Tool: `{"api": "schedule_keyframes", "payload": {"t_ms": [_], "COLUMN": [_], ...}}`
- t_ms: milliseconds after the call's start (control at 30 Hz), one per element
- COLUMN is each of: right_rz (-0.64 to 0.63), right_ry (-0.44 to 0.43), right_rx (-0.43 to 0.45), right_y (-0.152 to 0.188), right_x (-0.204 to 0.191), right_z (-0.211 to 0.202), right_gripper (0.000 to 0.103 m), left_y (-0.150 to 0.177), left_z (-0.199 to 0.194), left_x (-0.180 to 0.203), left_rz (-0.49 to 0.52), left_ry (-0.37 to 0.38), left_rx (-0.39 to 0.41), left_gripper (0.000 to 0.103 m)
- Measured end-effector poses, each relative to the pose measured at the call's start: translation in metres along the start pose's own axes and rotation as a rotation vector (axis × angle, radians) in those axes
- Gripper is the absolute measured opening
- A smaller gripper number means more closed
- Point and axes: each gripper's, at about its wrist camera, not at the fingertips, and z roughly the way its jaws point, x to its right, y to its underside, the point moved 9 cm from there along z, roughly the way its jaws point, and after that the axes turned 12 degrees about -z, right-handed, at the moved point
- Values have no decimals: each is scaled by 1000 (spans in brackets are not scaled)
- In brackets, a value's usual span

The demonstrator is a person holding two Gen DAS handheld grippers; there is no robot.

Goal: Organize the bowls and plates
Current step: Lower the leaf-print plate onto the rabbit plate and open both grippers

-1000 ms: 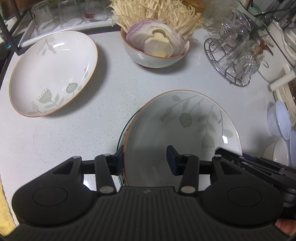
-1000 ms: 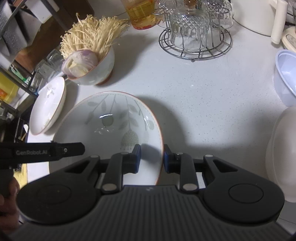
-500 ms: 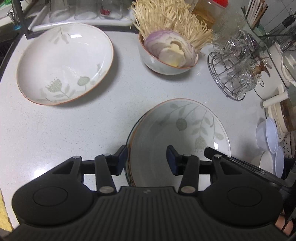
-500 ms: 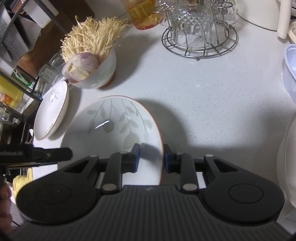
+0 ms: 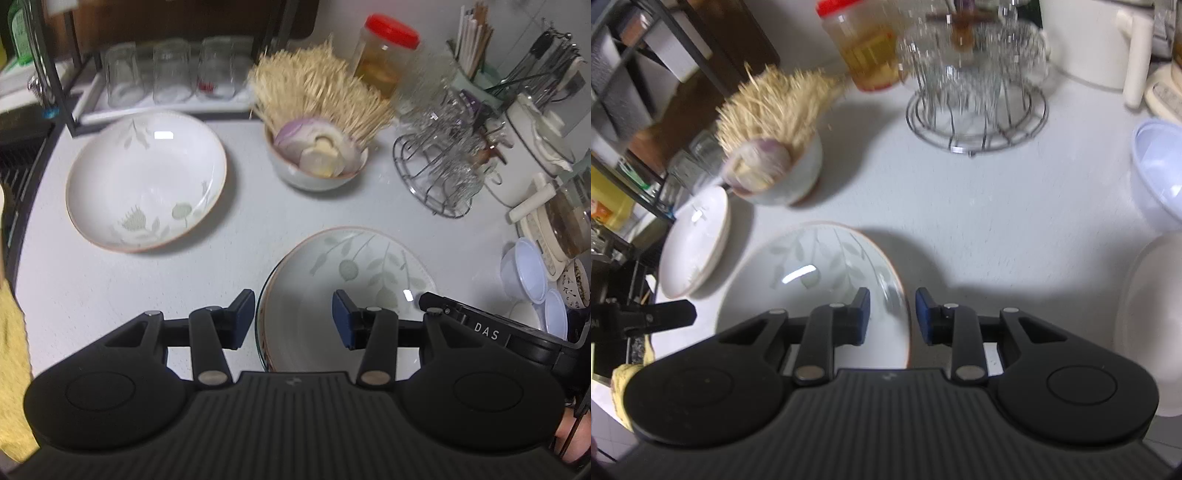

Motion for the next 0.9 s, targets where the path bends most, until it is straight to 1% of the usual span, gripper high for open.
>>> {"api": "schedule_keyframes", "payload": {"t_ms": [67,133,233,367,467,533,600,733,900], "right_rz": [-8,-4,-30,-63,-95,-102,-106,-140,-149], "right_ry": [8,-6,-20,-56,-71,-85,-95,-85,-101], "right_rx": [24,53,89,109,142,157,165,203,210], "right_y": [-3,-5,-8,-10,-13,-14,-15,-13,-7], "right_x": [-1,-4,-13,-27,-38,-43,-46,-49,-47], "right_z": [-12,-25,-46,-70,-93,-106,-116,-137,-147], "right_gripper": [31,31,31,31,31,31,31,31,31], "left_y": [-2,-5,-7,-4,2,6,9,17,22], "left_z": [-12,-22,-38,-59,-77,-89,-101,-118,-120], "left_x": [5,8,14,24,32,34,37,40,42], "left_rz": [28,54,74,100,127,127,125,125,129], "left_ry": [1,-14,-7,14,22,34,38,41,23], "left_rx": [26,50,81,87,102,107,132,160,180], "left_gripper": [51,51,52,52,53,53,53,53,54]}}
